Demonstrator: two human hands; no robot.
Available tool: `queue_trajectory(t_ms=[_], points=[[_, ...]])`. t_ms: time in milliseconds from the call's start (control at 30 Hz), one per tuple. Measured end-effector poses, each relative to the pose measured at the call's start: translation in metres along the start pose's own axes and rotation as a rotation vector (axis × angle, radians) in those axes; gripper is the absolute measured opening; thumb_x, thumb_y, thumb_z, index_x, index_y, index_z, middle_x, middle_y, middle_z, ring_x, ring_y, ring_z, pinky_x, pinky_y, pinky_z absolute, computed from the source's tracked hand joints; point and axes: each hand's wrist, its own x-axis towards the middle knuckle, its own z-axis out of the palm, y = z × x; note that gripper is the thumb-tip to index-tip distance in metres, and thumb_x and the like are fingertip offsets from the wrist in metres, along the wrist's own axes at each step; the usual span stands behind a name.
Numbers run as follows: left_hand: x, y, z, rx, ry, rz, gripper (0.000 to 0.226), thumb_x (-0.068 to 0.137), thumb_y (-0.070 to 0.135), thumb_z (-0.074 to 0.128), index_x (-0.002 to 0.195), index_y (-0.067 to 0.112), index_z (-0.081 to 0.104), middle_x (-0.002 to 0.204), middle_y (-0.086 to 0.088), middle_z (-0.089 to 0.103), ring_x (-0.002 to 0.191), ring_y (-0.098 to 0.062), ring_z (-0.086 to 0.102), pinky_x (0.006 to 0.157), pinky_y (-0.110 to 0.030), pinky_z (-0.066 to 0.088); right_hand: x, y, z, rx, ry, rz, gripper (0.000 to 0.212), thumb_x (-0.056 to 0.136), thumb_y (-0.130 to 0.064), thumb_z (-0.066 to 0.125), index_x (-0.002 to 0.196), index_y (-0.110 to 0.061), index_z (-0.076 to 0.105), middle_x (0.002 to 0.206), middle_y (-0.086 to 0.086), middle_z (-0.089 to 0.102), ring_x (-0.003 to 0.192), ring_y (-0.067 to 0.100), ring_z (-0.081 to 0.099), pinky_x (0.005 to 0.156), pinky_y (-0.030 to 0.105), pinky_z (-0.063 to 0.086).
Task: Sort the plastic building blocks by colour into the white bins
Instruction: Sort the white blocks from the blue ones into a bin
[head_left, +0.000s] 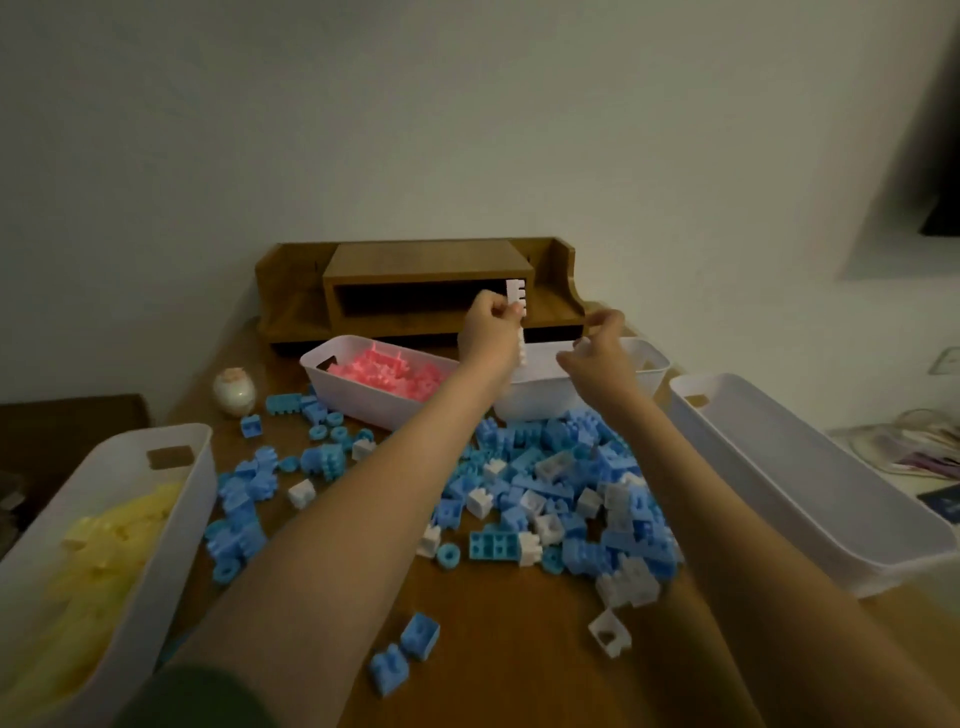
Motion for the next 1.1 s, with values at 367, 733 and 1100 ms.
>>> queue_trajectory(t_ms=[367, 733, 1100], points=[[0.024, -0.026, 0.026, 1.035, -0.474, 0.301, 0.029, 0.102, 0.021, 0.036, 0.125, 0.012, 0.051, 0.120, -0.012, 0.059, 0.110, -0.028, 0.055, 0.092, -0.038, 0.044, 0.023, 0.026, 0.010, -0.817, -0.190, -0.092, 0.038, 0.100, -0.030, 0.029, 0.132, -0.012, 0.040, 0.126, 0.011, 0.054, 0.113, 0.031, 0.051, 0.099, 0.045, 0.032], [-0.035, -0.015, 0.004, 1.057, -0.423, 0.466, 0.042, 0.091, 0.003, 0.046, 0.130, 0.017, 0.048, 0.128, -0.009, 0.044, 0.118, -0.028, 0.042, 0.091, -0.038, 0.040, -0.028, 0.020, -0.017, -0.769, -0.073, -0.062, 0.051, 0.094, -0.023, 0.039, 0.144, -0.019, 0.028, 0.147, 0.008, 0.034, 0.131, 0.030, 0.034, 0.106, 0.045, 0.024], [-0.136, -0.040, -0.019, 1.074, -0.704, 0.533, 0.041, 0.096, 0.045, 0.044, 0.132, 0.026, 0.046, 0.129, -0.003, 0.049, 0.121, -0.023, 0.043, 0.099, -0.043, 0.039, -0.099, 0.063, -0.058, -0.750, -0.109, 0.083, 0.042, 0.095, -0.007, 0.040, 0.136, -0.001, 0.036, 0.137, 0.017, 0.043, 0.121, 0.030, 0.045, 0.097, 0.034, 0.038]])
